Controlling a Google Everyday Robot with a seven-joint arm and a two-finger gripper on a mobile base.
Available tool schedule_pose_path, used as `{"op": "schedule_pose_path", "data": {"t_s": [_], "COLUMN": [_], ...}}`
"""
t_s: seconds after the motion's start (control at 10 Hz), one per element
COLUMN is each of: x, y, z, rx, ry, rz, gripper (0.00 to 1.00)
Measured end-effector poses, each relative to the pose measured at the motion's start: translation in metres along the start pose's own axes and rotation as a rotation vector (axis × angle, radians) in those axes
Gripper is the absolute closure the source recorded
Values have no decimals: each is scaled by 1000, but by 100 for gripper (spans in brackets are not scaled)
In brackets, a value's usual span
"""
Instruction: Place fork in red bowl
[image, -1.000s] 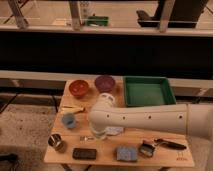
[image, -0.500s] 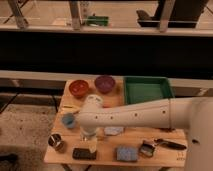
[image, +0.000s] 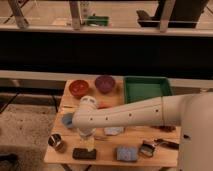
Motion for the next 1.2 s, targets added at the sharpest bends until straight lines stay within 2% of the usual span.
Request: {"op": "schedule_pose_path", "data": {"t_s": [0.1, 0.2, 0.4, 0.8, 0.9, 1.0, 1.2], "x": [6, 17, 22, 32, 32, 33, 29], "y": [-2, -3, -8, -8, -9, -9, -12], "z": [-6, -13, -18, -8, -5, -2, 7], "rx": [18, 33, 44, 16, 8, 0, -22], "ry": [13, 24, 26, -10, -18, -26, -38], "rz": [35, 75, 101, 143, 146, 150, 144], "gripper": [27, 38, 56, 97, 100, 98, 79]}}
